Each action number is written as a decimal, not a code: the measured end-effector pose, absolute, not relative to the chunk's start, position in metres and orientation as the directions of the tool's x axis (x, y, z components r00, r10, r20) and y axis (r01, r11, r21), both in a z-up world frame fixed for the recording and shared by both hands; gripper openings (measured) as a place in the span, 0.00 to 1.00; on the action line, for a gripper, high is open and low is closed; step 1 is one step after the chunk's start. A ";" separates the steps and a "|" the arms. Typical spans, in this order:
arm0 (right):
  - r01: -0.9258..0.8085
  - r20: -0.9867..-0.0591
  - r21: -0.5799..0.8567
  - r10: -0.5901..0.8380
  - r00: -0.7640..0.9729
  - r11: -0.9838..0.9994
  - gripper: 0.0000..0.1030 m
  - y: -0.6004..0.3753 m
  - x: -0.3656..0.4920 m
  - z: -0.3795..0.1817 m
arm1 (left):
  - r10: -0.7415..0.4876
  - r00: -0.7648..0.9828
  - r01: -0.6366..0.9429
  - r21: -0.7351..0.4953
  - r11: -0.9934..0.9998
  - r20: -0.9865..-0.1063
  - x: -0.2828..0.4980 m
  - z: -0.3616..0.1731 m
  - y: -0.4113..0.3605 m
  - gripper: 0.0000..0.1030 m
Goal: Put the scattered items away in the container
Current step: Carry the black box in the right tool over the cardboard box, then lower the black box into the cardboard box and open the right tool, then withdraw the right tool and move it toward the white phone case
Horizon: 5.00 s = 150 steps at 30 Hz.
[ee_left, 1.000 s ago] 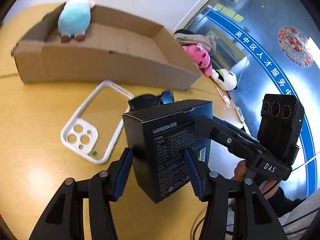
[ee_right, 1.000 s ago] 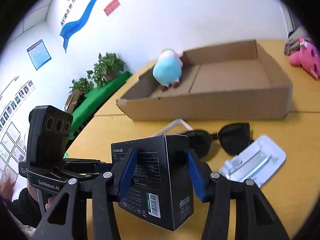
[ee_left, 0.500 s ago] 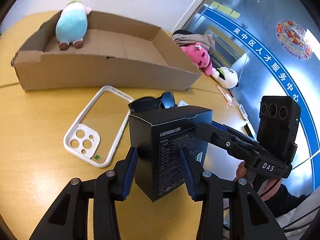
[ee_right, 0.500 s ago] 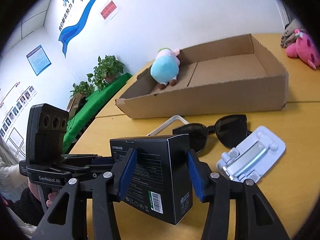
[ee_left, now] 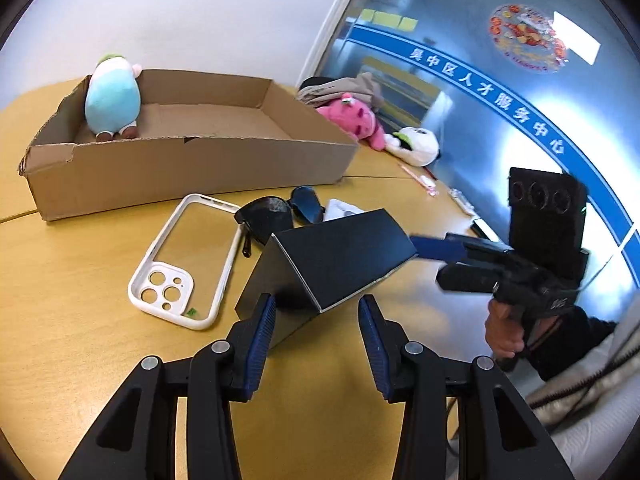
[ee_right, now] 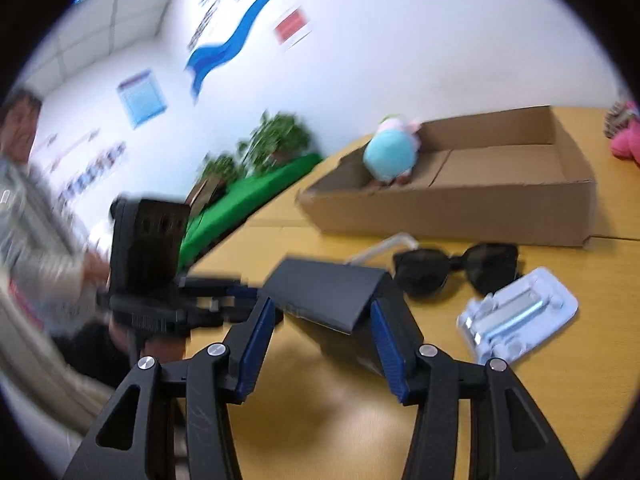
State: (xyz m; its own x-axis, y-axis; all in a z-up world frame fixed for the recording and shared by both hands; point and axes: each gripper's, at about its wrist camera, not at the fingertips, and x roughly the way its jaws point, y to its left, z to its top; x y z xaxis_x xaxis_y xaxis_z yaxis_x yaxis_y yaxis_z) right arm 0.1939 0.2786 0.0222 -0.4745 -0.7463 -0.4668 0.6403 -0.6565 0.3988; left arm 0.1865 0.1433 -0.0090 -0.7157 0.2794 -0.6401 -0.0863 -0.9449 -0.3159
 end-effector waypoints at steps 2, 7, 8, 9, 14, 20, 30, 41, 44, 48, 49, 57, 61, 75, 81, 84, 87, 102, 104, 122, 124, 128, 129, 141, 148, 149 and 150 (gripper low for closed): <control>0.645 -0.498 0.371 -0.729 -0.469 -0.668 0.49 0.280 0.196 0.021 | 0.270 -0.729 -0.088 -0.304 -0.948 -0.629 0.186 -0.006 0.141 0.49; 0.663 -0.535 0.335 -0.714 -0.450 -0.669 0.74 0.285 0.185 0.022 | 0.268 -0.751 -0.128 -0.267 -0.955 -0.603 0.175 0.001 0.137 0.71; 0.673 -0.545 0.328 -0.715 -0.439 -0.663 0.75 0.283 0.180 0.021 | 0.263 -0.755 -0.126 -0.261 -0.957 -0.600 0.171 0.002 0.133 0.74; 0.677 -0.558 0.322 -0.710 -0.429 -0.662 0.75 0.281 0.176 0.020 | 0.262 -0.759 -0.122 -0.266 -0.956 -0.595 0.166 0.002 0.128 0.76; 0.722 -0.570 0.306 -0.727 -0.383 -0.620 0.75 0.267 0.153 0.012 | 0.352 -0.731 -0.186 -0.325 -0.927 -0.585 0.148 -0.007 0.117 0.81; 0.735 -0.543 0.304 -0.744 -0.389 -0.606 0.62 0.258 0.144 0.015 | 0.397 -0.708 -0.205 -0.368 -0.907 -0.584 0.142 -0.009 0.115 0.69; 0.726 -0.490 0.306 -0.755 -0.435 -0.616 0.61 0.265 0.134 0.048 | 0.383 -0.749 -0.201 -0.366 -0.909 -0.540 0.133 0.029 0.113 0.69; 0.775 -0.419 0.164 -0.755 -0.505 -0.610 0.61 0.261 0.070 0.143 | 0.314 -0.820 -0.245 -0.202 -0.948 -0.479 0.078 0.135 0.085 0.69; 0.778 -0.408 0.121 -0.745 -0.527 -0.616 0.59 0.258 0.047 0.168 | 0.287 -0.842 -0.239 -0.162 -0.957 -0.457 0.057 0.163 0.075 0.69; 0.779 -0.396 0.097 -0.743 -0.540 -0.619 0.57 0.257 0.016 0.186 | 0.256 -0.856 -0.229 -0.115 -0.967 -0.448 0.029 0.188 0.063 0.69; 0.780 -0.393 0.099 -0.744 -0.540 -0.618 0.57 0.258 0.008 0.189 | 0.251 -0.857 -0.227 -0.109 -0.968 -0.450 0.022 0.191 0.060 0.69; 0.779 -0.400 0.107 -0.744 -0.535 -0.618 0.57 0.264 -0.051 0.188 | 0.243 -0.855 -0.203 -0.135 -0.970 -0.458 -0.034 0.191 0.030 0.69; 0.779 -0.406 0.108 -0.743 -0.532 -0.617 0.57 0.266 -0.086 0.188 | 0.237 -0.856 -0.194 -0.138 -0.971 -0.460 -0.067 0.192 0.011 0.69; 0.775 -0.445 0.132 -0.736 -0.510 -0.618 0.57 0.259 -0.203 0.161 | 0.227 -0.840 -0.150 -0.192 -0.970 -0.492 -0.155 0.160 -0.048 0.69; 0.770 -0.491 0.187 -0.737 -0.465 -0.611 0.57 0.254 -0.227 0.121 | 0.219 -0.805 -0.102 -0.235 -0.967 -0.552 -0.173 0.121 -0.061 0.69; 0.769 -0.511 0.212 -0.739 -0.440 -0.604 0.57 0.249 -0.234 0.104 | 0.225 -0.794 -0.080 -0.270 -0.960 -0.565 -0.177 0.107 -0.067 0.69; 0.768 -0.530 0.230 -0.739 -0.417 -0.598 0.57 0.246 -0.241 0.091 | 0.230 -0.779 -0.056 -0.300 -0.952 -0.583 -0.181 0.093 -0.073 0.69; 0.778 -0.647 0.230 -0.689 -0.327 -0.585 0.57 0.217 -0.267 0.042 | 0.159 -0.689 0.072 -0.285 -0.956 -0.707 -0.202 0.043 -0.081 0.70; 0.780 -0.663 0.205 -0.670 -0.333 -0.591 0.57 0.218 -0.267 0.035 | 0.143 -0.672 0.087 -0.270 -0.959 -0.726 -0.205 0.038 -0.080 0.67; 0.744 -0.681 0.202 -0.637 -0.361 -0.637 0.56 0.232 -0.283 0.025 | 0.059 -0.621 0.167 -0.205 -0.964 -0.782 -0.215 0.023 -0.075 0.57; 0.733 -0.661 0.206 -0.644 -0.385 -0.649 0.58 0.235 -0.283 0.031 | 0.037 -0.632 0.188 -0.199 -0.962 -0.774 -0.209 0.025 -0.077 0.57; 0.709 -0.629 0.211 -0.649 -0.429 -0.673 0.67 0.242 -0.282 0.048 | 0.014 -0.660 0.215 -0.208 -0.954 -0.751 -0.200 0.036 -0.078 0.65; 0.706 -0.622 0.211 -0.649 -0.437 -0.677 0.67 0.243 -0.280 0.052 | 0.002 -0.670 0.225 -0.206 -0.952 -0.742 -0.196 0.040 -0.077 0.66; 0.630 -0.535 0.209 -0.627 -0.566 -0.748 0.74 0.266 -0.206 0.110 | -0.159 -0.771 0.318 -0.157 -0.935 -0.616 -0.112 0.105 -0.031 0.86; 0.511 -0.558 0.235 -0.546 -0.626 -0.827 0.75 0.276 -0.133 0.110 | -0.289 -0.757 0.399 -0.064 -0.914 -0.586 -0.059 0.116 0.030 0.95; 0.494 -0.566 0.238 -0.533 -0.629 -0.836 0.75 0.276 -0.121 0.107 | -0.291 -0.757 0.405 -0.071 -0.912 -0.584 -0.052 0.115 0.036 0.95; 0.480 -0.575 0.239 -0.521 -0.631 -0.844 0.75 0.276 -0.109 0.105 | -0.294 -0.761 0.412 -0.081 -0.907 -0.579 -0.042 0.116 0.044 0.96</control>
